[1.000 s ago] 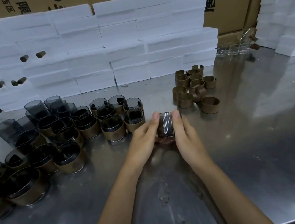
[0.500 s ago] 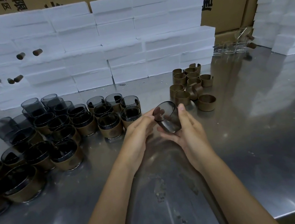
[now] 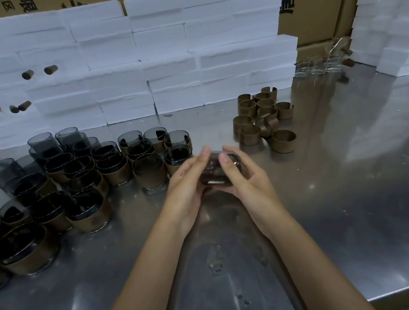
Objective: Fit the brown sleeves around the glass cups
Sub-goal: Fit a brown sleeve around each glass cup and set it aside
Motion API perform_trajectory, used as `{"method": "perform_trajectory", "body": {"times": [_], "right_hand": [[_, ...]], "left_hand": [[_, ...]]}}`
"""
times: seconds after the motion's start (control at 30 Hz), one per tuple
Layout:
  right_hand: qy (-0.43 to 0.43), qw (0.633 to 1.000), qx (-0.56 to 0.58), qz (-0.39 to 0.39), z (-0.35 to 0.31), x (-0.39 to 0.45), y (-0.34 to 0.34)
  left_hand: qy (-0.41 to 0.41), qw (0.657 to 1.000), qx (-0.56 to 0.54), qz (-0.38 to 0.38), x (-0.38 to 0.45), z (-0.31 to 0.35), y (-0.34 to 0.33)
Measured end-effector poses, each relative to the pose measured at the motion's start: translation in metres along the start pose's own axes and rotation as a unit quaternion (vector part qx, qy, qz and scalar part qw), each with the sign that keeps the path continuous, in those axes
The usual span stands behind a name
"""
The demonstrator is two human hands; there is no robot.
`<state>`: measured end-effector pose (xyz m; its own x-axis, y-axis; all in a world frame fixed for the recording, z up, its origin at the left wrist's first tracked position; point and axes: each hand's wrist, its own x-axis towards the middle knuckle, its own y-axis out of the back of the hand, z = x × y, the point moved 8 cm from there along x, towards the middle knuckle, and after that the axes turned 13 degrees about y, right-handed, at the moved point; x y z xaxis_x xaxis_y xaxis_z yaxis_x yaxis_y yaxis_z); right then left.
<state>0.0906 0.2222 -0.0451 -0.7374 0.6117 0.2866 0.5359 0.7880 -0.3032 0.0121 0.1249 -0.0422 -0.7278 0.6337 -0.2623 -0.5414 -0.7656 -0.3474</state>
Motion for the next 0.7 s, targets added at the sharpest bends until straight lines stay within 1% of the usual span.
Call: {"method": "perform_trajectory", "body": {"times": [0.1, 0.2, 0.27, 0.33, 0.43, 0.5, 0.6, 0.7], "right_hand": [[0.021, 0.999, -0.046, -0.003, -0.003, -0.002, 0.0], [0.07, 0.993, -0.078, 0.047, -0.012, -0.003, 0.011], [0.091, 0.986, -0.103, 0.095, -0.015, -0.004, 0.023], [0.089, 0.98, -0.134, 0.116, -0.015, -0.006, 0.029], [0.079, 0.979, -0.148, 0.113, -0.015, -0.008, 0.029], [0.079, 0.982, -0.142, 0.1, -0.014, -0.008, 0.025], [0.082, 0.98, -0.164, 0.079, -0.012, -0.008, 0.02], [0.105, 0.972, -0.192, 0.082, -0.017, -0.009, 0.017]], "left_hand": [[0.04, 0.999, -0.025, 0.006, 0.004, -0.006, 0.004], [0.028, 0.999, -0.01, 0.036, 0.006, -0.005, 0.008], [0.015, 1.0, 0.004, 0.013, 0.005, -0.005, 0.0], [0.018, 0.999, 0.017, -0.036, 0.003, -0.011, -0.014], [0.022, 0.998, 0.007, -0.063, 0.002, -0.014, -0.021], [0.036, 0.998, -0.011, -0.051, 0.004, -0.014, -0.018], [0.055, 0.997, -0.042, -0.035, 0.007, -0.017, -0.012], [0.058, 0.996, -0.046, -0.043, 0.008, -0.018, -0.015]]}}
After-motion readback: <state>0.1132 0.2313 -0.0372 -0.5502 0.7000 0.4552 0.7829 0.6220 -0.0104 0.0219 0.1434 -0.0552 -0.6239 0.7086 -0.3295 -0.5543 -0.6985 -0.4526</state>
